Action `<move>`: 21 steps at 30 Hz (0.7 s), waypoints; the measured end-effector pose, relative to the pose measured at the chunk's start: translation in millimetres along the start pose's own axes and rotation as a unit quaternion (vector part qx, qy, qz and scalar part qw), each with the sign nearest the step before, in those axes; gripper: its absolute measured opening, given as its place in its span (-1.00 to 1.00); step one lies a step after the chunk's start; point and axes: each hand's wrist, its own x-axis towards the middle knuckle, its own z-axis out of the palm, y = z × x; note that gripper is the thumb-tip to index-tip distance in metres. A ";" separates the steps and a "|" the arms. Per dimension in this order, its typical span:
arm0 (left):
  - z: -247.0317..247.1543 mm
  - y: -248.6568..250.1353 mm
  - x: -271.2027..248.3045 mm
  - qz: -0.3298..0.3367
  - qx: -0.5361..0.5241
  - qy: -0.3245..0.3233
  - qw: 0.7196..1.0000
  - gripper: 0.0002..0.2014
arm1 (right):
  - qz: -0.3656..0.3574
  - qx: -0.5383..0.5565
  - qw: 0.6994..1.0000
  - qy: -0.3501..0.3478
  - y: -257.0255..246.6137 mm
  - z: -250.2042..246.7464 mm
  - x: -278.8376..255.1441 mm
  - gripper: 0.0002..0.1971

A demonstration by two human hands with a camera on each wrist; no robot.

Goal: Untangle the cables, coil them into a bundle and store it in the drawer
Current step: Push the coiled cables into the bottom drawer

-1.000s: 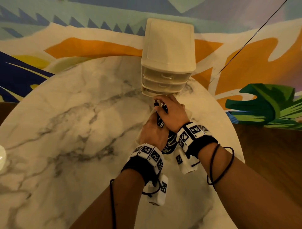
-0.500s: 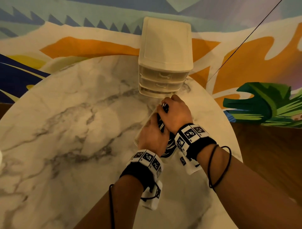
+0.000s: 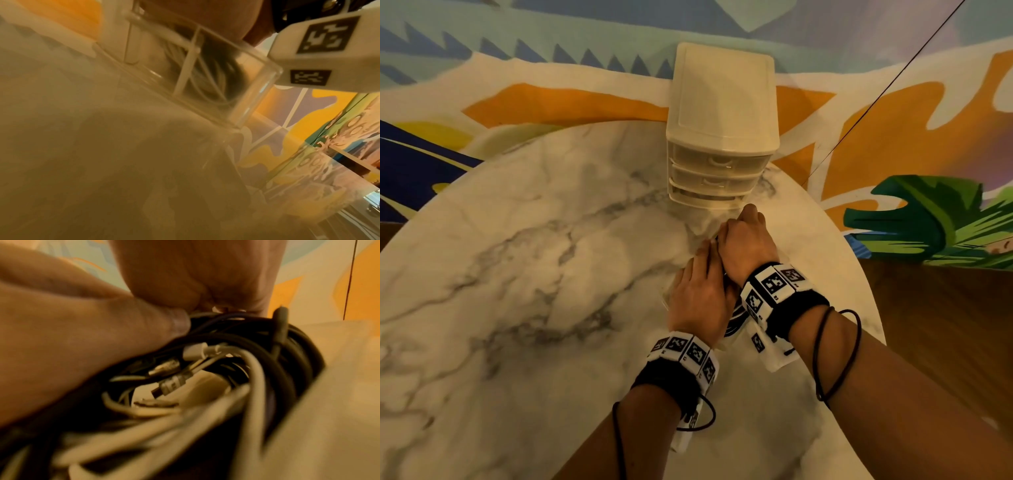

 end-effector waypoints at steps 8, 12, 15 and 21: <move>-1.4 -3.8 -1.9 0.013 0.106 0.016 0.994 -0.38 | 0.015 0.064 0.996 0.053 5.1 8.1 1.1 -0.58; 3.5 -4.2 2.9 -0.015 0.068 -0.068 0.995 -0.37 | -0.042 0.157 0.982 0.100 14.2 8.9 -8.1 -0.75; 2.9 -4.6 4.8 -0.014 0.096 -0.066 0.993 -0.41 | -0.118 0.125 0.982 0.077 30.7 9.6 -19.6 -0.74; 5.0 -5.4 6.2 0.019 0.082 -0.035 0.996 -0.41 | -0.133 0.121 0.982 0.049 53.5 9.4 -22.0 -0.63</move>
